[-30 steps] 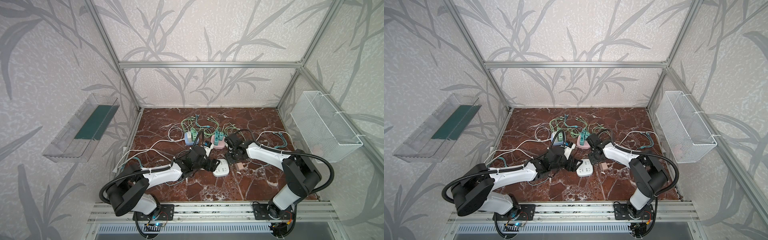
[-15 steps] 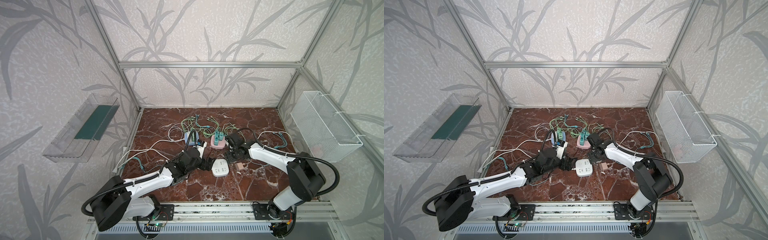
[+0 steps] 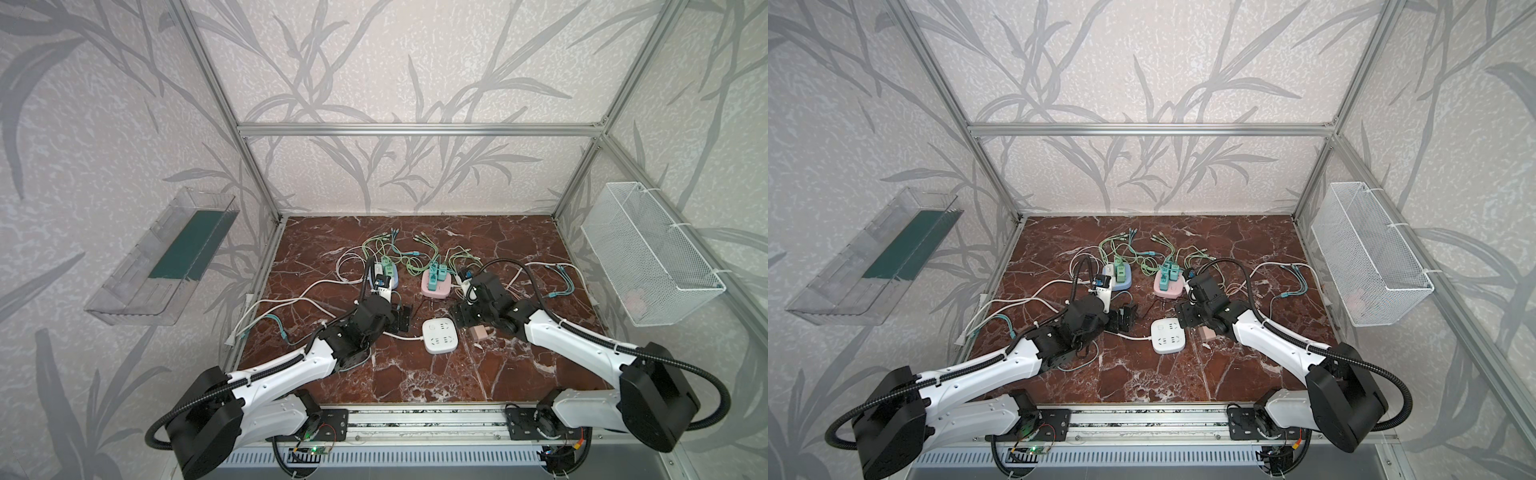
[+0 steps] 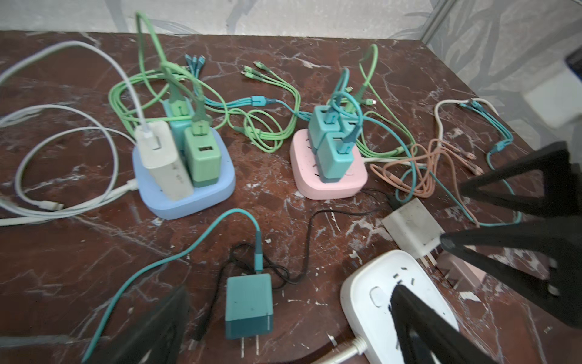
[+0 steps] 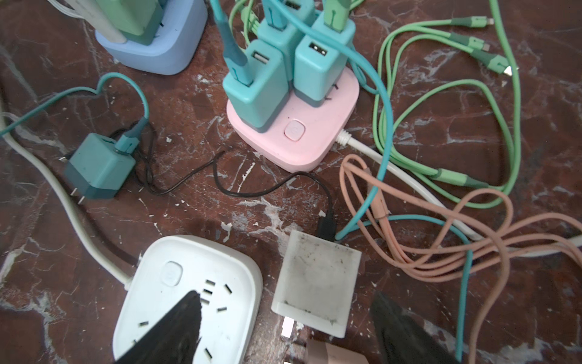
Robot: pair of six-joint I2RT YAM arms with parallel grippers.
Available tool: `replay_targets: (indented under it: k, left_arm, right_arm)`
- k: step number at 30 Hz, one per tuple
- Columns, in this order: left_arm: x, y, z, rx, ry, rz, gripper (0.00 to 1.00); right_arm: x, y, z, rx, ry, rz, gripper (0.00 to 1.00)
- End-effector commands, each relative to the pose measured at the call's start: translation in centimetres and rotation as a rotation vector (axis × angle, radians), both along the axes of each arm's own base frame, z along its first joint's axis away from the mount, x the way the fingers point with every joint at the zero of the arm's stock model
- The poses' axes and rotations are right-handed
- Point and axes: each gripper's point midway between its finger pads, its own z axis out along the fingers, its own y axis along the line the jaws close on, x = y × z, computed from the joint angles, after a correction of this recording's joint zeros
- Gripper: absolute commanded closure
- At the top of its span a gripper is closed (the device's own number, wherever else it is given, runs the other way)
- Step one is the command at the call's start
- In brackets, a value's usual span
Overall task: Pull the plug off the socket
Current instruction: 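Move the left gripper to the blue strip's white charger while the right follows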
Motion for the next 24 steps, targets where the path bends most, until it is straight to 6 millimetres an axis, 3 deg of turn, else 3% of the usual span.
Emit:
replay_targets:
  k: [1,4,12,24]
  left_arm:
    - [1.0,3.2,-0.5,0.017,0.016,0.125,0.01]
    - [2.0,4.5,-0.5,0.011,0.030,0.159,0.00]
    - [4.8,5.4,-1.1,-0.012,0.086,0.171,0.04]
    - [10.1,5.1,-2.0,-0.091,0.186,0.142,0.25]
  right_arm:
    - [0.8,2.3,2.6,0.157,-0.085,0.040,0.19]
    - [1.1,3.8,3.4,0.234,-0.106,0.052,0.22]
    - [1.7,8.7,5.0,0.322,-0.146,0.111,0.25]
    - [6.6,13.1,3.6,0.292,-0.043,-0.003,0.40]
